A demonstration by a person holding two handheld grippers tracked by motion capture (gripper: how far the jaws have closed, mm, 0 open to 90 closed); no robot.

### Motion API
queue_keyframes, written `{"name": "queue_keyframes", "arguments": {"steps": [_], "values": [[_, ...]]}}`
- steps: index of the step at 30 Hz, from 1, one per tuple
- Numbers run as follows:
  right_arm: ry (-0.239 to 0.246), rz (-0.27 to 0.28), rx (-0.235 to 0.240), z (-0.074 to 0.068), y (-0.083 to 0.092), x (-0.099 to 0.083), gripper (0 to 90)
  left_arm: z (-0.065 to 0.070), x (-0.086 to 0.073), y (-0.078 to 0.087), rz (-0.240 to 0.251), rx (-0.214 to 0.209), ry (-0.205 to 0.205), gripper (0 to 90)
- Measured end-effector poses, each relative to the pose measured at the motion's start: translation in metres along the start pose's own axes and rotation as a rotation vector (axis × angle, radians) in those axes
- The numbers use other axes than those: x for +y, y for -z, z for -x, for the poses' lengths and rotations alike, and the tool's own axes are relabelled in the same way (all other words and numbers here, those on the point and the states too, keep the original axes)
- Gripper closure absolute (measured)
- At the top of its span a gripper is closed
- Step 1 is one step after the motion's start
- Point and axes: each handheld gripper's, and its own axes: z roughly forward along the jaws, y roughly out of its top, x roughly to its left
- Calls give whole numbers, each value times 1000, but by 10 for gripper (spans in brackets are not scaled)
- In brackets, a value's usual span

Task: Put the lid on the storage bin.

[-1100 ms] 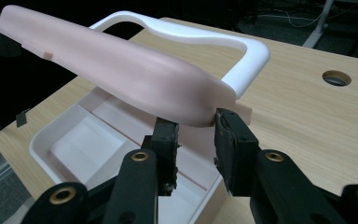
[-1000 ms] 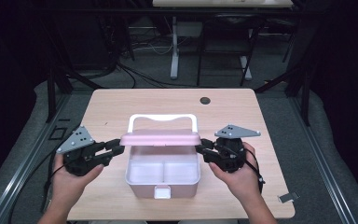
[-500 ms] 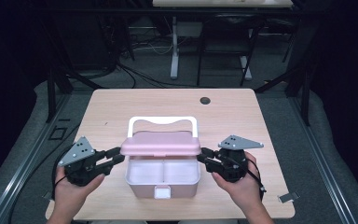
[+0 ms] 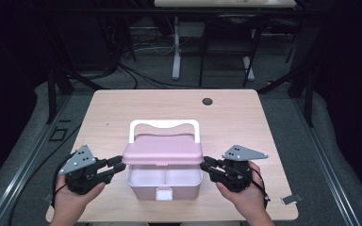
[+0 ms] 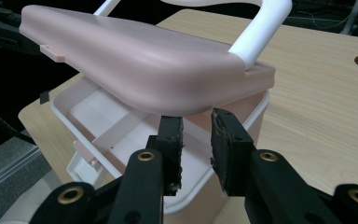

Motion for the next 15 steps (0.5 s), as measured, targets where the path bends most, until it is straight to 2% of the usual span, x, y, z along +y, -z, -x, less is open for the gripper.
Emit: {"name": "queue_keyframes", "arguments": {"steps": [10, 15], "values": [[-4, -18, 2, 0, 2, -12, 749, 1, -12, 0, -20, -7, 2, 711], [-5, -26, 19, 1, 2, -17, 759, 1, -17, 1, -25, -8, 8, 716]]}}
